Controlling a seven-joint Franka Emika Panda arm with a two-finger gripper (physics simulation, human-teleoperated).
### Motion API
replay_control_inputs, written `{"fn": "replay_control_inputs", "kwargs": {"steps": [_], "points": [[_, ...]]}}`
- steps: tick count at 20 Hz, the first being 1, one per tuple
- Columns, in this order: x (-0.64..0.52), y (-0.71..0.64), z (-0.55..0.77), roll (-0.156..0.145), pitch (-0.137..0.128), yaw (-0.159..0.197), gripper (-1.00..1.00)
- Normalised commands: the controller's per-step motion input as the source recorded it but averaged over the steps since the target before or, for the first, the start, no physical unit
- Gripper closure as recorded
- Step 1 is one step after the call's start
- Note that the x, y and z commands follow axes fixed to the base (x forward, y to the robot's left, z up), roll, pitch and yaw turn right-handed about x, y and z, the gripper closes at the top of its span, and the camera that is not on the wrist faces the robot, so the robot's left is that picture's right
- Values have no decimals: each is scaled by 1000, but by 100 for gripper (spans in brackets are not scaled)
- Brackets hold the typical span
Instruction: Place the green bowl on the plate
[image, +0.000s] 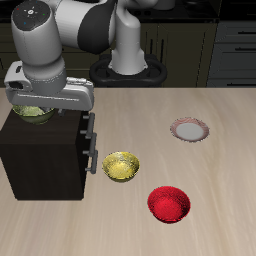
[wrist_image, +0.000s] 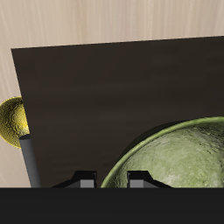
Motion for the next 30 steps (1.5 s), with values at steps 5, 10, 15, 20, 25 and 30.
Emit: {"fn": "replay_control_inputs", "kwargs": {"steps": [5, 10, 15, 20, 25, 30], "points": [[-93, 199, 171, 18, -31, -25, 100], [-130, 251, 336, -11, -69, -25, 100], [-104, 137, 176, -25, -33, -36, 100], [-424, 320, 435, -83, -90, -11, 100], [-442, 445, 95, -16, -73, 93, 100], [-559, 474, -78, 4, -52, 31, 100]]}}
